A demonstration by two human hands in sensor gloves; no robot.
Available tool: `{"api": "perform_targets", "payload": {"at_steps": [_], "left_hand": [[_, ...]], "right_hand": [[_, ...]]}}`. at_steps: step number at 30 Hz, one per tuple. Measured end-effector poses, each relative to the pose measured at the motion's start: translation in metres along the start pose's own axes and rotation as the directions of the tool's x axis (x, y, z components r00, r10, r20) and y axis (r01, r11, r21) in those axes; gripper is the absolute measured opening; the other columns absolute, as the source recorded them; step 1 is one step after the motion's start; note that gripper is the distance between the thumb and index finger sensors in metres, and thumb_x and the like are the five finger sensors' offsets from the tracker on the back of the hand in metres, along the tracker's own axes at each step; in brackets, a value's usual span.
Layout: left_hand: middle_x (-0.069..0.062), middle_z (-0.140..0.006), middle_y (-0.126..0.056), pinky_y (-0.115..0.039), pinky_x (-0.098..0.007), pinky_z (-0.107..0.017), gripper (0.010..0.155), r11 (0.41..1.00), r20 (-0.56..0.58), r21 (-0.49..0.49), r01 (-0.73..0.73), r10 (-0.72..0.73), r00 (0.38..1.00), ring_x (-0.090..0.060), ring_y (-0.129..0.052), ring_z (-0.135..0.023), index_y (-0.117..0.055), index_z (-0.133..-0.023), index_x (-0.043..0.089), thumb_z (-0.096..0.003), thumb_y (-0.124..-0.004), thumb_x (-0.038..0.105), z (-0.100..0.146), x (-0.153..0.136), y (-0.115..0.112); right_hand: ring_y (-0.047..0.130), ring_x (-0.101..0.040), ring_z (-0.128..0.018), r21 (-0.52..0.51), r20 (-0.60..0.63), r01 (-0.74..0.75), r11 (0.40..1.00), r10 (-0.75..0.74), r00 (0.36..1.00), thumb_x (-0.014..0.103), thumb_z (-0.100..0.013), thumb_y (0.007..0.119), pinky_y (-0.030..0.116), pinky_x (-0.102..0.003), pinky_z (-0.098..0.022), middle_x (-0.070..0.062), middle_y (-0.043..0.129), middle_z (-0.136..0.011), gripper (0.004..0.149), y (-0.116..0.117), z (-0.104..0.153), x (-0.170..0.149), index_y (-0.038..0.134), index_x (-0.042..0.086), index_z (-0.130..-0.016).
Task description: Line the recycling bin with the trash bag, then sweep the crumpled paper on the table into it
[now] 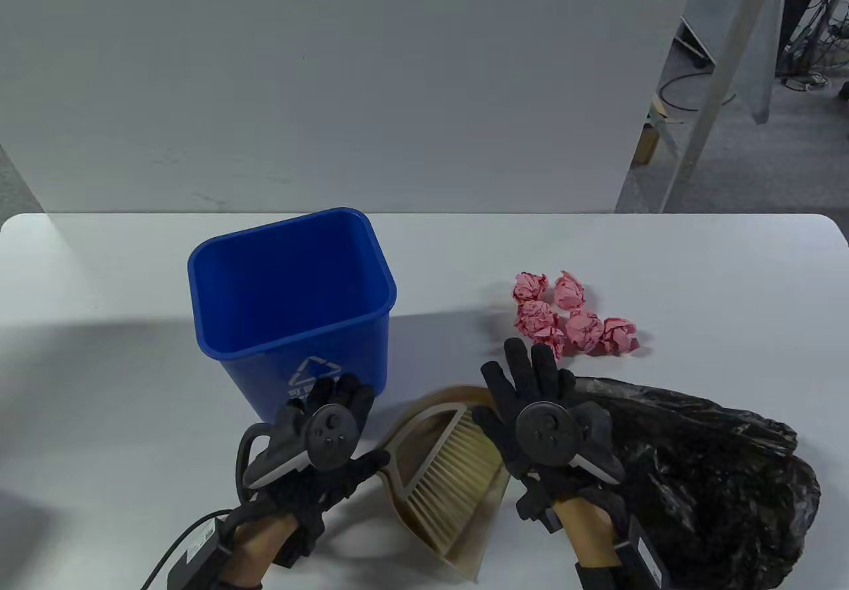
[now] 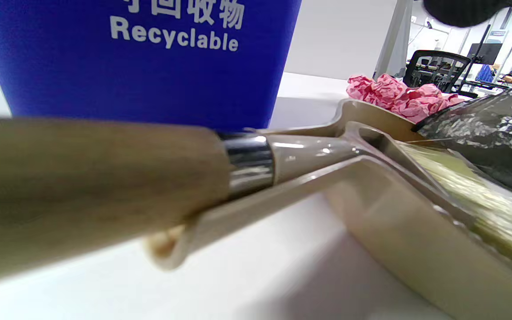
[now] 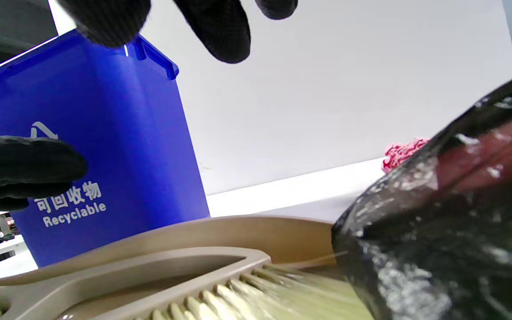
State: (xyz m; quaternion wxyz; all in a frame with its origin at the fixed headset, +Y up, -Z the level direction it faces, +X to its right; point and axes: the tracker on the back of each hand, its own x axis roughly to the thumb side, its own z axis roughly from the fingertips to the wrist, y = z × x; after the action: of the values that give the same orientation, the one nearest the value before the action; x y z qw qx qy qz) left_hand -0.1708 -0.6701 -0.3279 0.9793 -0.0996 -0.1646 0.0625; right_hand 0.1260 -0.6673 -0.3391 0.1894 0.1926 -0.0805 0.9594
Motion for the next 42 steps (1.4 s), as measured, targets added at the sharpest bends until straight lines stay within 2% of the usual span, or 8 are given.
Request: {"api": "perform_targets", "payload": {"at_steps": [15, 18, 21, 25, 30, 37, 40, 42], "left_hand": [[-0.007, -0.129, -0.017, -0.036, -0.074, -0.078, 0.089, 1.0, -0.003, -0.029, -0.009, 0.009, 1.0, -0.044, -0.026, -0.119, -0.019, -0.119, 0.025, -0.051, -0.055, 0.071, 0.0, 0.001, 0.0], [-0.008, -0.129, -0.017, -0.036, -0.074, -0.078, 0.089, 0.999, -0.002, -0.035, -0.011, 0.011, 1.0, -0.044, -0.026, -0.119, -0.019, -0.119, 0.025, -0.051, -0.055, 0.07, 0.0, 0.001, -0.001], [-0.01, -0.129, -0.017, -0.036, -0.074, -0.078, 0.089, 0.999, 0.0, -0.038, -0.011, 0.011, 1.0, -0.044, -0.027, -0.119, -0.019, -0.119, 0.025, -0.051, -0.055, 0.07, 0.0, 0.002, -0.001], [-0.01, -0.129, -0.018, -0.036, -0.074, -0.078, 0.09, 0.999, 0.002, -0.046, -0.013, 0.013, 1.0, -0.044, -0.027, -0.119, -0.019, -0.119, 0.025, -0.0511, -0.055, 0.07, 0.0, 0.002, -0.001], [-0.01, -0.129, -0.019, -0.036, -0.074, -0.078, 0.089, 0.998, 0.006, -0.055, -0.019, 0.019, 1.0, -0.044, -0.029, -0.119, -0.02, -0.119, 0.024, -0.0515, -0.055, 0.07, -0.001, 0.002, -0.002], [-0.01, -0.129, -0.02, -0.036, -0.074, -0.078, 0.088, 0.997, 0.01, -0.068, -0.024, 0.025, 1.0, -0.044, -0.029, -0.119, -0.021, -0.119, 0.024, -0.0518, -0.056, 0.069, -0.001, 0.003, -0.002], [-0.01, -0.129, -0.02, -0.037, -0.074, -0.078, 0.088, 0.997, 0.011, -0.074, -0.027, 0.028, 1.0, -0.044, -0.03, -0.119, -0.021, -0.119, 0.024, -0.0519, -0.056, 0.069, -0.001, 0.003, -0.003], [-0.01, -0.129, -0.021, -0.037, -0.075, -0.077, 0.088, 0.997, 0.011, -0.078, -0.028, 0.029, 1.0, -0.044, -0.031, -0.119, -0.021, -0.119, 0.024, -0.052, -0.056, 0.069, -0.001, 0.004, -0.003]], "right_hand": [[0.011, -0.059, -0.099, -0.04, -0.022, 0.011, 0.999, -0.012, 1.0, 0.05, -0.061, 0.053, 0.02, -0.077, -0.062, -0.029, 0.013, -0.12, 0.068, -0.006, 0.002, -0.002, 0.045, 0.01, -0.115], [0.01, -0.06, -0.098, -0.109, -0.075, 0.001, 0.994, -0.009, 0.997, 0.05, -0.061, 0.053, 0.019, -0.077, -0.062, -0.032, 0.007, -0.118, 0.069, -0.021, 0.006, -0.011, 0.043, 0.009, -0.115], [0.008, -0.062, -0.095, -0.149, -0.198, -0.029, 0.988, -0.001, 0.98, 0.051, -0.061, 0.053, 0.019, -0.078, -0.061, -0.036, 0.003, -0.116, 0.073, -0.037, 0.014, -0.03, 0.037, 0.007, -0.116], [0.001, -0.065, -0.091, -0.03, -0.43, 0.027, 0.999, -0.037, 0.902, 0.054, -0.061, 0.053, 0.018, -0.081, -0.058, -0.039, -0.007, -0.111, 0.077, -0.04, 0.022, -0.066, 0.019, 0.013, -0.117], [-0.004, -0.065, -0.088, 0.174, -0.64, 0.192, 0.966, -0.038, 0.767, 0.056, -0.061, 0.053, 0.017, -0.082, -0.056, -0.037, -0.024, -0.1, 0.08, -0.017, 0.027, -0.108, -0.001, 0.023, -0.11], [0.0, -0.066, -0.09, 0.34, -0.734, 0.316, 0.886, 0.039, 0.678, 0.056, -0.06, 0.057, 0.022, -0.083, -0.058, -0.035, -0.025, -0.1, 0.084, 0.021, 0.028, -0.135, -0.008, 0.028, -0.104], [0.007, -0.064, -0.093, 0.434, -0.745, 0.328, 0.839, 0.129, 0.655, 0.054, -0.06, 0.059, 0.027, -0.081, -0.061, -0.034, -0.016, -0.108, 0.083, 0.041, 0.027, -0.14, -0.002, 0.024, -0.108], [0.003, -0.061, -0.092, 0.486, -0.733, 0.268, 0.832, 0.221, 0.643, 0.049, -0.06, 0.062, 0.027, -0.079, -0.063, -0.032, -0.01, -0.111, 0.08, 0.047, 0.024, -0.139, 0.007, 0.022, -0.112]]}}
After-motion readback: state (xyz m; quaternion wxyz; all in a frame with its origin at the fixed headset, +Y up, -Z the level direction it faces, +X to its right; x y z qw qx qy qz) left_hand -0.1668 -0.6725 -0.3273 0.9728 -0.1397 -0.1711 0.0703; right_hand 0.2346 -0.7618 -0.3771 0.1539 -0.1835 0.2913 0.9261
